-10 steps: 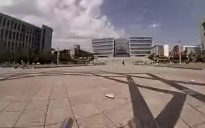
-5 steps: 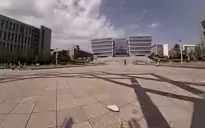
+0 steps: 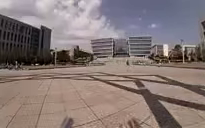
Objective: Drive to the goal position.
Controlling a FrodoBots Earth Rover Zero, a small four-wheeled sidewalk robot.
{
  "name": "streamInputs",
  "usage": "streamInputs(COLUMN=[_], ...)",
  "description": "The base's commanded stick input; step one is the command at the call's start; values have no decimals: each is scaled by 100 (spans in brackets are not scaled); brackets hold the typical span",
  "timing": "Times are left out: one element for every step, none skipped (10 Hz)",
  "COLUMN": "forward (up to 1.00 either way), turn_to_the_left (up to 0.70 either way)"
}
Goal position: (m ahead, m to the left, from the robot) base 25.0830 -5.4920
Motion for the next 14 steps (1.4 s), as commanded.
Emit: streamInputs(forward=[100, 100, 100, 100, 100, 100, 100, 100, 100, 100, 100, 100, 100, 100], turn_to_the_left=[-1, -1, -1, -1, -1, -1, -1, -1, -12, -37, -41, -41, -29, -3])
